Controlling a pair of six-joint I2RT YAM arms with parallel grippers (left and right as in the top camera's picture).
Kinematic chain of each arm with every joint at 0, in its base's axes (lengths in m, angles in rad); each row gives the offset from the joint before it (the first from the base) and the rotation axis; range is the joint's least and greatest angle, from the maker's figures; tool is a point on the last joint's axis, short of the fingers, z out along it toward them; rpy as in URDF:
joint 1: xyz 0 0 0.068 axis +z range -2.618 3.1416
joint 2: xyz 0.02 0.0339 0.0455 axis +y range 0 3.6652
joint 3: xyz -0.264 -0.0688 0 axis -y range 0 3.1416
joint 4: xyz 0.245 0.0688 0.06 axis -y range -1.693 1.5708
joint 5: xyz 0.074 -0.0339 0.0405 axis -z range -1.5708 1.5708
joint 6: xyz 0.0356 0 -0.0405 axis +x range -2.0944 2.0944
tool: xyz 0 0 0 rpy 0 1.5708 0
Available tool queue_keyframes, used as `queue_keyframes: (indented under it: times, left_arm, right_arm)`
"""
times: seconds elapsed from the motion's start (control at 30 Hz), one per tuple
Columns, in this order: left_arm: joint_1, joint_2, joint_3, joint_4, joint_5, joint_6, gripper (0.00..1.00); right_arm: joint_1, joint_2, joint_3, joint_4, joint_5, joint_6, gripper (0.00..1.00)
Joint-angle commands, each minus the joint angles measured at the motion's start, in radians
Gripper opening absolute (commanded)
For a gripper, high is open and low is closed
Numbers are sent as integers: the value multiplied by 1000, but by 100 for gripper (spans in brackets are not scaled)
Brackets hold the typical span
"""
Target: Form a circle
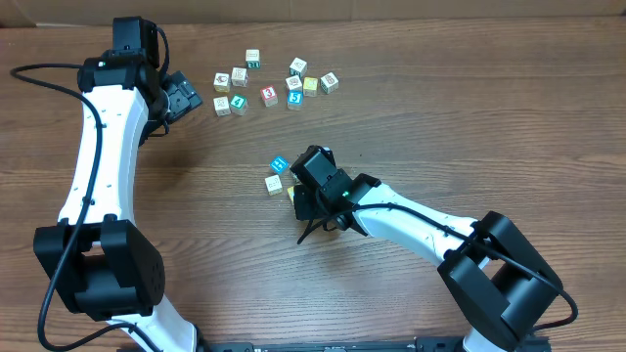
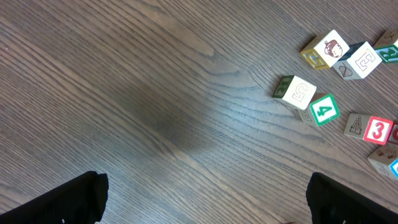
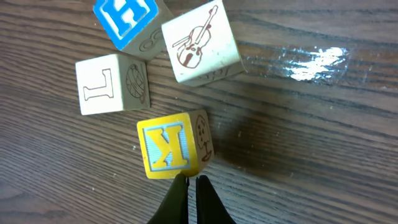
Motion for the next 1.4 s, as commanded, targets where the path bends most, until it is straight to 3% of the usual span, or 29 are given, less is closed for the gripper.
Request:
queue_keyframes:
  times: [0.0, 0.23, 1.37]
  left_arm:
    - [1, -19, 14, 0, 1, 1, 100]
    - [1, -19, 14, 0, 0, 1, 100]
    - [1, -19, 14, 0, 1, 1, 100]
  right_arm:
    - [-5, 13, -10, 11, -4, 6, 4]
    - [-4, 13, -10, -31, -94, 8, 4]
    - [-5, 66, -13, 71, -49, 21, 4]
